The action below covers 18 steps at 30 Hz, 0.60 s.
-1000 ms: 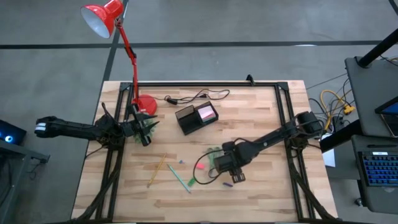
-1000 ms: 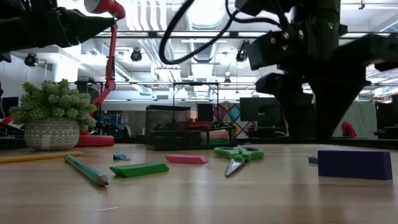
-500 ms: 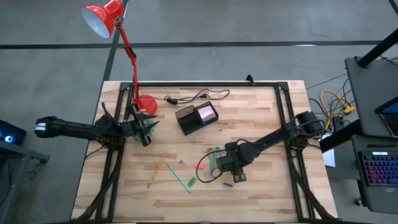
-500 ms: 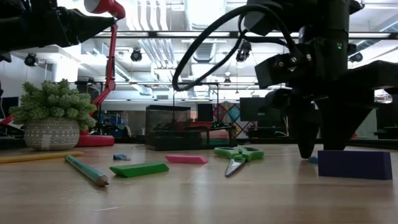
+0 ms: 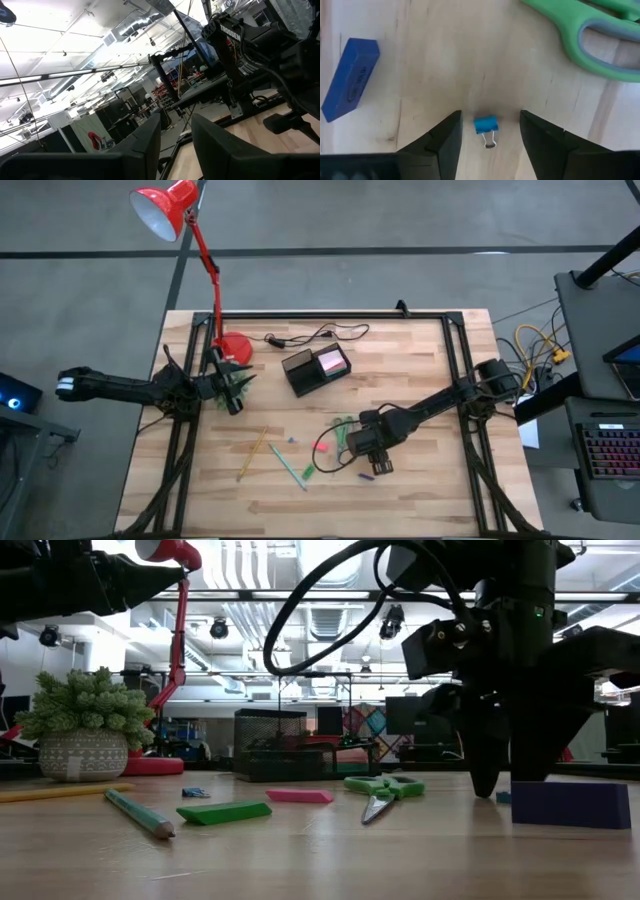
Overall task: Pick and place office supplies into organizer
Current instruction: Put the right blue binder clip into the black desk organizer
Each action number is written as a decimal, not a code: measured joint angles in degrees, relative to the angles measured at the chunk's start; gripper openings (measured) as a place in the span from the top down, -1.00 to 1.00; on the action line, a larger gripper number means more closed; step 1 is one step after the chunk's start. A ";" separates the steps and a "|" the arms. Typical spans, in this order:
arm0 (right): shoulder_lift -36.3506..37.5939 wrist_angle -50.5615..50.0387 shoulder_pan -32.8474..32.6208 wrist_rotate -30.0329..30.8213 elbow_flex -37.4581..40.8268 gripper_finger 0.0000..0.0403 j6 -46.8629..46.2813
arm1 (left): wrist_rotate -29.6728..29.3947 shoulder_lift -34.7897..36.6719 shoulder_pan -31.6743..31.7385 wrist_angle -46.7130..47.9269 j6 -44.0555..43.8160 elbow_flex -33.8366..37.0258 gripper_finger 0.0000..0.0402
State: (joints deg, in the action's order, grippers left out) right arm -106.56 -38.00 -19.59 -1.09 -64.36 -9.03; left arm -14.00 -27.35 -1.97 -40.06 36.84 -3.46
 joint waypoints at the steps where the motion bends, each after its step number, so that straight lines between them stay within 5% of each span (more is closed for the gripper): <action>1: 0.00 -0.01 -0.02 -0.04 0.00 0.07 -0.02 | 0.00 0.00 0.01 -0.01 0.00 0.00 0.52; 18: 0.00 -0.45 -0.04 -0.30 0.22 0.08 2.20 | 0.00 0.00 -0.01 0.01 0.02 0.07 0.52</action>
State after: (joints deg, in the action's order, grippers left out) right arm -106.56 -38.45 -19.64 -1.39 -64.14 -6.83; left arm -14.00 -27.35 -1.98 -40.05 36.86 -3.40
